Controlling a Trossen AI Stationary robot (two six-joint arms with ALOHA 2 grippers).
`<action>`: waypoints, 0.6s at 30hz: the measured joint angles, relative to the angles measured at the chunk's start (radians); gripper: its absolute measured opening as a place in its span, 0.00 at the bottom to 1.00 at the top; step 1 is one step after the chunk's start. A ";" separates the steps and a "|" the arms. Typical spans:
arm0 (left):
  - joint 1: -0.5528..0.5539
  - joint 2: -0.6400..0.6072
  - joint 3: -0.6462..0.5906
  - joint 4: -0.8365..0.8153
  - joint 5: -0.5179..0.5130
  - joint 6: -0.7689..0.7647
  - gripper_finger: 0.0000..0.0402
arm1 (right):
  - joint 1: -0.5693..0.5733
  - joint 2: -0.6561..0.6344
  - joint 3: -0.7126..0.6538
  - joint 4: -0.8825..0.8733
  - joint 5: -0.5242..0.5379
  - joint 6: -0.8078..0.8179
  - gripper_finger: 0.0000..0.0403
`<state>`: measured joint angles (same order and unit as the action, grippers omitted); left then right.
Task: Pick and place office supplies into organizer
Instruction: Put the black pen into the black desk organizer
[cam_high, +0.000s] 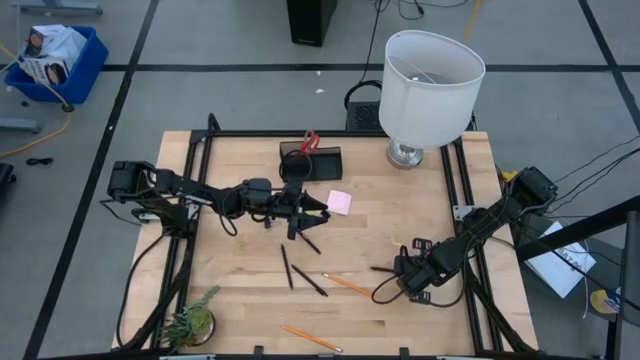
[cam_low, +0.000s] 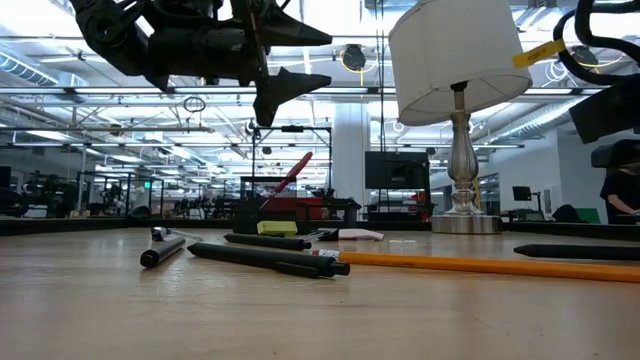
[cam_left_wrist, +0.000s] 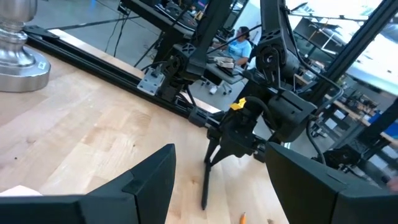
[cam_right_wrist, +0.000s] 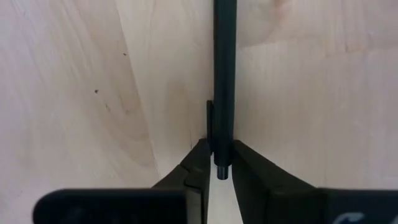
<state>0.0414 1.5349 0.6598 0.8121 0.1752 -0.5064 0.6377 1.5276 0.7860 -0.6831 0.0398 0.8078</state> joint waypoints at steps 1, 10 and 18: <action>0.000 0.000 0.000 0.000 0.000 -0.009 0.64 | -0.001 0.000 0.000 0.002 0.006 -0.014 0.10; 0.000 0.000 0.000 0.000 0.026 -0.149 0.64 | -0.017 0.000 0.000 0.008 0.069 -0.087 0.10; -0.022 0.000 0.000 -0.015 0.086 -0.341 0.64 | -0.033 0.004 0.054 0.024 0.198 -0.176 0.10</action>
<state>0.0194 1.5349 0.6598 0.7966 0.2616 -0.8470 0.6048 1.5314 0.8402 -0.6592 0.2376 0.6321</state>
